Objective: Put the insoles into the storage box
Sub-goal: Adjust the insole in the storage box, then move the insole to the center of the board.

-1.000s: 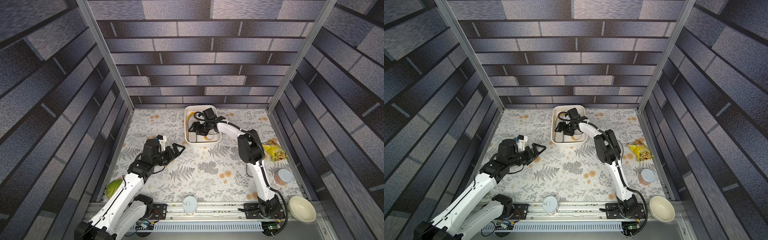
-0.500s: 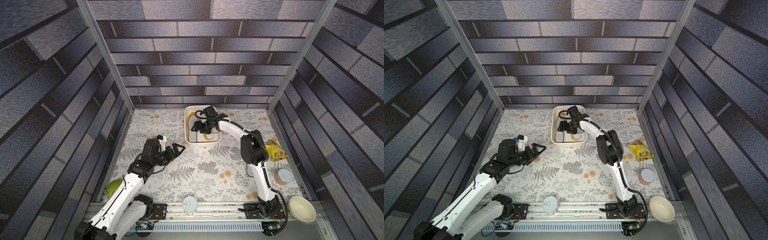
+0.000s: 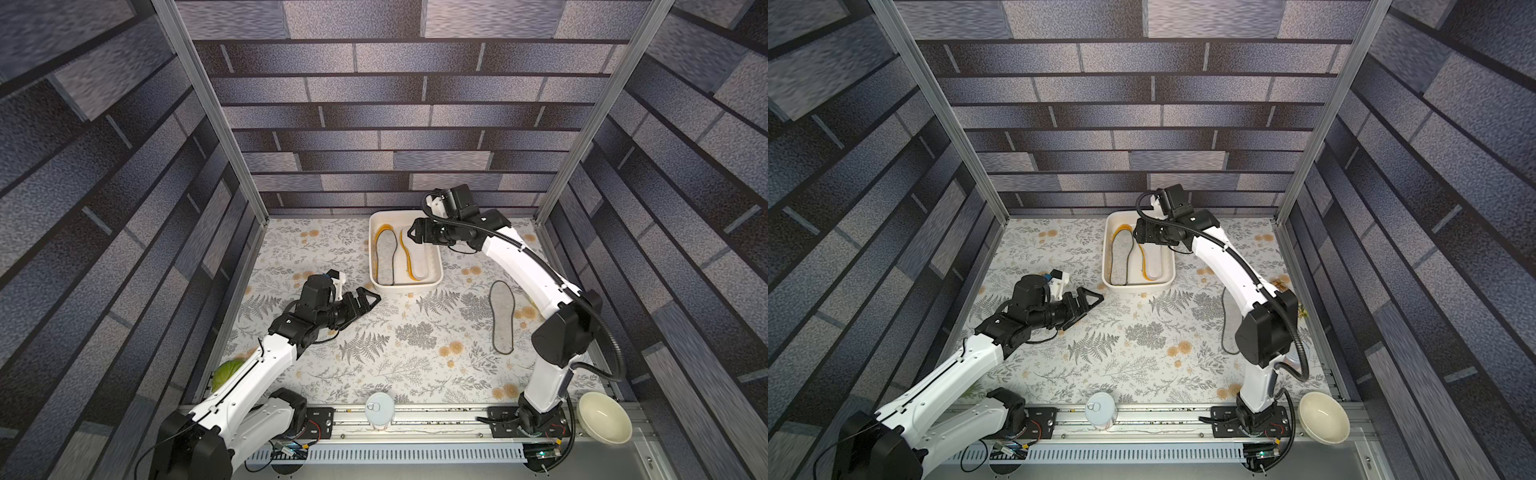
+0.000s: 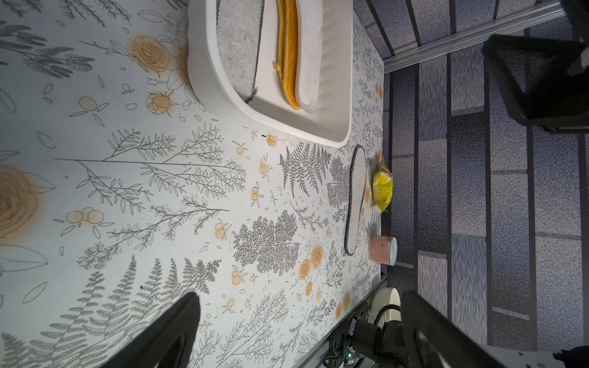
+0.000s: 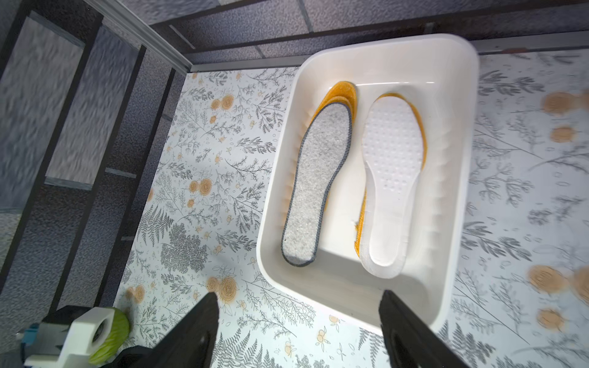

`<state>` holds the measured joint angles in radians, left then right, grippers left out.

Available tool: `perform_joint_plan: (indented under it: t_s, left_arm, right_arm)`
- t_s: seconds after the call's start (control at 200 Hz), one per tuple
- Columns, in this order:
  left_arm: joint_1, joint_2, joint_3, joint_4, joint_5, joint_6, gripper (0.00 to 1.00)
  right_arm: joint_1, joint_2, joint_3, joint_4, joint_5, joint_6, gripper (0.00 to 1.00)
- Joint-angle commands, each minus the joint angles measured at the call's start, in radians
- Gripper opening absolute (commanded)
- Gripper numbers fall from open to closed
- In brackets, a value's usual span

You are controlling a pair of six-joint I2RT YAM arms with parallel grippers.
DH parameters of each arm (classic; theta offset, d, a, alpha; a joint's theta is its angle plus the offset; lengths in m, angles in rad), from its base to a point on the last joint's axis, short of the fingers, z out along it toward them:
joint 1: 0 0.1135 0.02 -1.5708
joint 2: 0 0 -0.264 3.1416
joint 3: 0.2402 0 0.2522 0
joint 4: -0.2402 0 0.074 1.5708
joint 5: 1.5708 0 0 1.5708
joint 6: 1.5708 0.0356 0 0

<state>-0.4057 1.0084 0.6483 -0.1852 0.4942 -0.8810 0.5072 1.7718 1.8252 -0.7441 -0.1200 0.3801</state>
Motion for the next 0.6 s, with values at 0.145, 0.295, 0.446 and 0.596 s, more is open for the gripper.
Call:
perform_joint_plan:
  t_s: [0.145, 0.295, 0.446, 0.596]
  left_arm:
    - [-0.067, 0.130, 0.075, 0.124, 0.011, -0.009, 1.00]
    - [-0.108, 0.210, 0.109, 0.167, 0.035, -0.004, 1.00]
    - [-0.131, 0.260, 0.139, 0.180, 0.055, 0.007, 1.00]
    - [-0.147, 0.290, 0.164, 0.181, 0.070, 0.019, 1.00]
  right_arm:
    - [-0.106, -0.264, -0.374, -0.094, 0.149, 0.062, 0.82]
    - [-0.130, -0.382, -0.576, -0.145, 0.225, 0.096, 0.84]
    - [-0.147, -0.471, -0.748, -0.178, 0.305, 0.152, 0.87]
    - [-0.192, -0.526, -0.936, -0.168, 0.306, 0.195, 0.90]
